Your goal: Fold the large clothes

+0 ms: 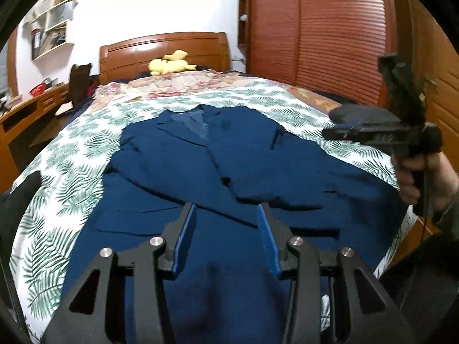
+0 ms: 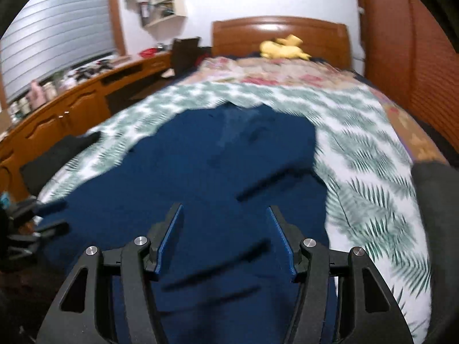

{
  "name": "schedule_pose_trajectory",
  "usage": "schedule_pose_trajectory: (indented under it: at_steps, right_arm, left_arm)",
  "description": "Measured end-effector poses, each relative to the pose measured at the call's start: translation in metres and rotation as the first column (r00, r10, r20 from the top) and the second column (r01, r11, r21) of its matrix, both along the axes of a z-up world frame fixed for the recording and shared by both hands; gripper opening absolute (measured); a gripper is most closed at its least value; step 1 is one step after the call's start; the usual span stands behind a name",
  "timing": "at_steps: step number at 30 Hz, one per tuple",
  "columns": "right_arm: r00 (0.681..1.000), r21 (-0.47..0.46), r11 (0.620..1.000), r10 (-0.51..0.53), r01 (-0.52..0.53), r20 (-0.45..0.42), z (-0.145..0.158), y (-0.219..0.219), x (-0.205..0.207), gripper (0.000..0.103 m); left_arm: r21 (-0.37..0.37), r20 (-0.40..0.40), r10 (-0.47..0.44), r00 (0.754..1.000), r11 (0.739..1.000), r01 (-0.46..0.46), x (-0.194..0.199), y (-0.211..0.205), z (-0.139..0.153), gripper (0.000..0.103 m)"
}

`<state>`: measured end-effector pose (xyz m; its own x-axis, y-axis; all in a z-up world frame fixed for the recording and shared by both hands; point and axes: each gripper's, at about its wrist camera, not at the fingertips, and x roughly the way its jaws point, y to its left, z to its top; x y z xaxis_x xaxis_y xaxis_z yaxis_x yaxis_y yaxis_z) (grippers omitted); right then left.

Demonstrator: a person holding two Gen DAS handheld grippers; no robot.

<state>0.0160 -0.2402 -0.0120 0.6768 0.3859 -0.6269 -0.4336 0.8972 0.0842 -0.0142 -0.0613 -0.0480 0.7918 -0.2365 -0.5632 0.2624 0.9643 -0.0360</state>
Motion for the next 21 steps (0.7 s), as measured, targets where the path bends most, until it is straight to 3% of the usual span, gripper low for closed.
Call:
schedule_pose_trajectory:
  at_steps: [7,16,21]
  right_arm:
    - [0.997,-0.111,0.992,-0.069,0.066,-0.022,-0.035,-0.036,-0.007,0.060]
    - [0.992,-0.096,0.988,-0.121,0.119,-0.019,-0.037,-0.086,-0.023,0.060]
    - [0.990,-0.115,0.985,-0.134,0.129,-0.037,-0.045,-0.101,-0.027,0.060]
  left_arm:
    - [-0.002,-0.038,-0.099,0.994,0.995,0.099,0.019,-0.045,-0.001,0.042]
    - [0.028,-0.085,-0.233,0.969,0.971,0.236,0.059,-0.130,0.015,0.037]
    - [0.061,-0.124,-0.258,0.958,0.962,0.267,0.089,-0.169,0.016,0.037]
